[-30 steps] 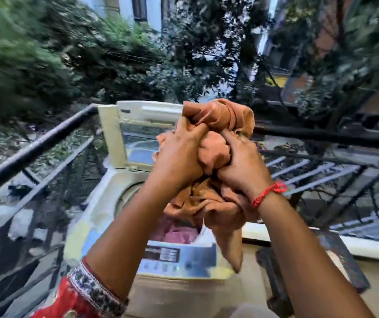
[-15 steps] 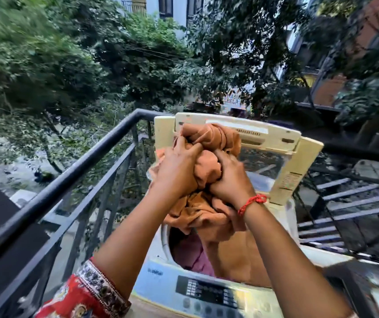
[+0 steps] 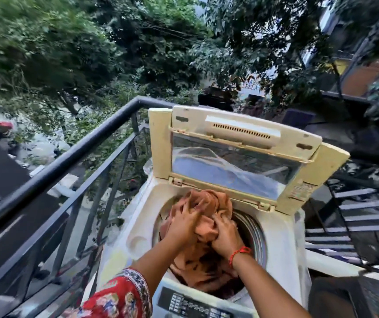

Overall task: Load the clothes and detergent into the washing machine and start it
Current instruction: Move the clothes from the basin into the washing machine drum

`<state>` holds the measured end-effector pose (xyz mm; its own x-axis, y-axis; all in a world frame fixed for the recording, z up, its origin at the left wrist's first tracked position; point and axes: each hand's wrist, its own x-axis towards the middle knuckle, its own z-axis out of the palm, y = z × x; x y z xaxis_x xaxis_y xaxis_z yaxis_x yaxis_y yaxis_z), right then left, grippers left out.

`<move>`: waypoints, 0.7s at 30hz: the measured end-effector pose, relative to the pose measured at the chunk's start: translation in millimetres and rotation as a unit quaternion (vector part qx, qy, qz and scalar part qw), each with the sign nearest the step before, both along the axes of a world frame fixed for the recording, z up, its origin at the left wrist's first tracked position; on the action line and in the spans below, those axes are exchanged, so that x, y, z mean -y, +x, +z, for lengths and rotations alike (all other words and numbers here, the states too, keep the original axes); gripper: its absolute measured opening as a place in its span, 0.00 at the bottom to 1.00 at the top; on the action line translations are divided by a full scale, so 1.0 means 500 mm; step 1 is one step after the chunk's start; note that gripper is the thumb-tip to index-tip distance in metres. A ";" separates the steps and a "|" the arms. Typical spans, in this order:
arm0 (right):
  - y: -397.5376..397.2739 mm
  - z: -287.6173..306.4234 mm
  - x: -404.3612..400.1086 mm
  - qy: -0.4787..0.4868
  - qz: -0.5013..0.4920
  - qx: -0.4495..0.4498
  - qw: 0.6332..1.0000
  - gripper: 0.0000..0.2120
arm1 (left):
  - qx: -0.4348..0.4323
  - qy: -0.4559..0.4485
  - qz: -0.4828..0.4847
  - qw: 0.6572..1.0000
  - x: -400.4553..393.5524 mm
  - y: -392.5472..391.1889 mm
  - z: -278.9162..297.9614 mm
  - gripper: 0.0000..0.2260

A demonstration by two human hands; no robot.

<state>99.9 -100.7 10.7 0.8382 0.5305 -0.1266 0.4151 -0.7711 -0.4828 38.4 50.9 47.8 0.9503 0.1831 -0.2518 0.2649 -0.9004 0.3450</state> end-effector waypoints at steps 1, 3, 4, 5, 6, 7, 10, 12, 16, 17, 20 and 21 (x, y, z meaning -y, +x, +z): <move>0.003 -0.016 0.009 -0.022 0.009 -0.010 1.000 0.27 | -0.026 0.004 -0.011 1.000 0.008 0.005 -0.020 0.46; 0.014 -0.037 0.026 -0.056 0.042 -0.035 0.997 0.34 | -0.081 0.045 -0.023 0.995 0.033 0.012 -0.037 0.42; 0.022 -0.044 0.032 -0.064 0.061 -0.043 0.995 0.36 | -0.095 0.077 -0.027 0.992 0.042 0.013 -0.045 0.37; 0.030 -0.048 0.035 -0.072 0.082 -0.039 0.993 0.35 | -0.113 0.101 -0.029 0.988 0.051 0.014 -0.045 0.32; 0.039 -0.048 0.040 -0.083 0.097 -0.030 0.991 0.31 | -0.118 0.115 -0.028 0.986 0.057 0.019 -0.052 0.27; 0.049 -0.052 0.047 -0.089 0.103 -0.024 0.990 0.27 | -0.116 0.108 -0.010 0.987 0.061 0.025 -0.060 0.23; 0.080 -0.071 0.063 -0.084 0.095 -0.031 0.991 0.23 | -0.085 0.064 0.038 0.994 0.063 0.052 -0.081 0.16; 0.098 -0.082 0.067 -0.059 0.070 -0.038 0.995 0.19 | -0.060 0.044 0.066 0.995 0.064 0.076 -0.102 0.09; 0.121 -0.114 0.048 0.087 -0.135 -0.168 0.973 0.07 | 0.028 -0.115 0.181 0.976 0.078 0.114 -0.137 0.08; 0.129 -0.131 0.039 0.144 -0.201 -0.224 0.943 0.07 | 0.042 -0.166 0.224 0.960 0.084 0.127 -0.145 0.07; 0.154 -0.156 0.002 0.378 -0.373 -0.436 0.727 0.10 | 0.029 -0.317 0.377 0.870 0.101 0.175 -0.175 0.11; 0.163 -0.157 -0.010 0.451 -0.405 -0.468 0.643 0.10 | 0.014 -0.413 0.434 0.801 0.106 0.191 -0.187 0.12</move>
